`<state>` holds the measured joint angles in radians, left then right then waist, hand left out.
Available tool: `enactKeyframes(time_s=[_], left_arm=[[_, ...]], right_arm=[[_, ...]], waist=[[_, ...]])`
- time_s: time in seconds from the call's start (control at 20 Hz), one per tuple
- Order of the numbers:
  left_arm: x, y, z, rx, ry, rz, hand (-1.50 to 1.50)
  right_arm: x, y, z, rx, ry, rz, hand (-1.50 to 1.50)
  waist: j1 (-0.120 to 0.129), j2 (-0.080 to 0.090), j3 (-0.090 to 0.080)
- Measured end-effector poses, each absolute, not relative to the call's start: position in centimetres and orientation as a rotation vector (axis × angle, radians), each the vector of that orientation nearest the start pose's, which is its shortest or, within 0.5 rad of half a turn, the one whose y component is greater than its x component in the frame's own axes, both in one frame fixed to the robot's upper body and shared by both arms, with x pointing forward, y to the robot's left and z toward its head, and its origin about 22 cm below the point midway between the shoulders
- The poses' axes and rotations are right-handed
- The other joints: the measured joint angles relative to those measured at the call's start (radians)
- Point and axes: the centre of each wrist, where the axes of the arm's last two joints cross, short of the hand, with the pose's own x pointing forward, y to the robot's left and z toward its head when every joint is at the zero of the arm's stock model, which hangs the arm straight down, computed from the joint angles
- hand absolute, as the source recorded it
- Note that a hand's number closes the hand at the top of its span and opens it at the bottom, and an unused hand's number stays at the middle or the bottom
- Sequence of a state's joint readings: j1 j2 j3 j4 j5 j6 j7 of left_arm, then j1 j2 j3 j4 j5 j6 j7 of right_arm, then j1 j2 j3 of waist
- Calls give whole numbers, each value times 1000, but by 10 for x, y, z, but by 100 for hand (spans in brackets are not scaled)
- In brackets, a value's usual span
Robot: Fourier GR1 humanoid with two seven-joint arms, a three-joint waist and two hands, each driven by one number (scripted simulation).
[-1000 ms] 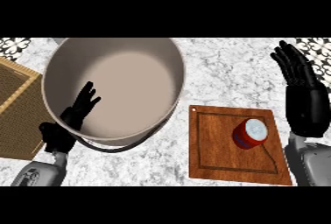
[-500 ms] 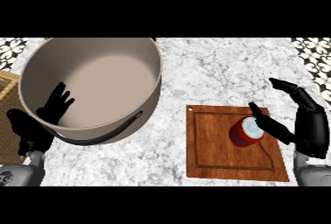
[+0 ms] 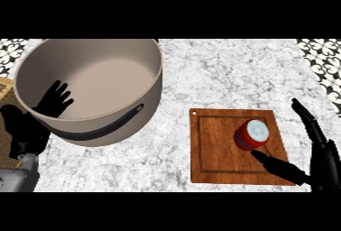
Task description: Pick the can from the cutting board and place it in the pot
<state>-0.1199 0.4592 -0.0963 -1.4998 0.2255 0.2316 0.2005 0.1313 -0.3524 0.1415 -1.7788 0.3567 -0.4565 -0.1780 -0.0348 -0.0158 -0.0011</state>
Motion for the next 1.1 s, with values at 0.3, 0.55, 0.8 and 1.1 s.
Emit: enactKeyframes(time_s=[0.3, 0.55, 0.8, 1.1], left_arm=[[265, 304, 46, 247, -1408, -88, 0], [266, 298, 49, 213, -1416, -95, 0], [268, 294, 51, 194, -1416, -104, 0], [270, 292, 50, 189, -1412, -111, 0]], right_arm=[[184, -293, 57, -865, -1655, 583, -150], [172, -295, 75, -855, -1430, 771, -150], [166, -281, 91, -794, -1256, 879, -150], [166, -269, 109, -805, -1126, 895, -150]], waist=[[1, 2, -5], [13, 7, -7], [24, 11, -6], [33, 11, -4]])
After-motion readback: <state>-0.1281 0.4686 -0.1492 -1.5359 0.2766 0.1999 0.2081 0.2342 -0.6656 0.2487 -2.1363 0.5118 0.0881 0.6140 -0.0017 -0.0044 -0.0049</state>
